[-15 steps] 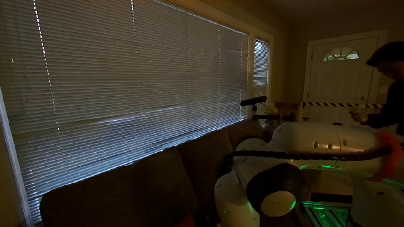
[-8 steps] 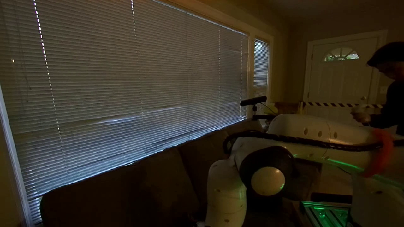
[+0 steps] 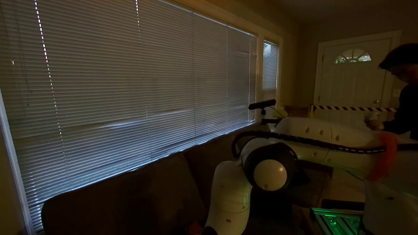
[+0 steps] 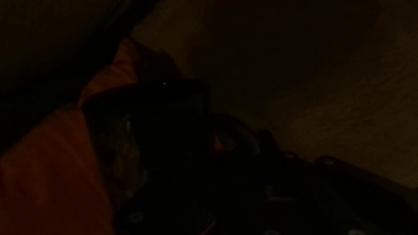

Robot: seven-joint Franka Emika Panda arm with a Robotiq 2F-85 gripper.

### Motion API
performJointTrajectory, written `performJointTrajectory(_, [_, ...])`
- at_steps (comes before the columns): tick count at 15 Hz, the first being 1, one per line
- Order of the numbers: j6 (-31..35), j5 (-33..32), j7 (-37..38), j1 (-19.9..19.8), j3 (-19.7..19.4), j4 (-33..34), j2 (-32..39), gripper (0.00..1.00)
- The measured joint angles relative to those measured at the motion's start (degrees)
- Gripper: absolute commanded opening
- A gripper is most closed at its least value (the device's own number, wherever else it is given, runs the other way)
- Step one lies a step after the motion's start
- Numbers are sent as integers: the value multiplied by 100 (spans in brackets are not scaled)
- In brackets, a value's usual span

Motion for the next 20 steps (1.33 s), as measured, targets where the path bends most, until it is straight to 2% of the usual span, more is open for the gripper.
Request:
performJointTrajectory(5, [12, -734, 188, -307, 227, 47, 255, 2])
performJointTrajectory(11, [14, -1471, 724, -351, -61, 44, 518, 2])
performJointTrajectory(12, [14, -1519, 778, -351, -107, 35, 526, 17])
performJointTrajectory(13, [15, -1553, 819, -351, -152, 23, 527, 37])
performJointTrajectory(15, [15, -1569, 901, -354, -224, -5, 527, 49])
performJointTrajectory(18, [19, -1573, 1004, -353, -317, -54, 522, 74])
performJointTrajectory(20, [19, -1588, 1047, -349, -382, -71, 514, 80])
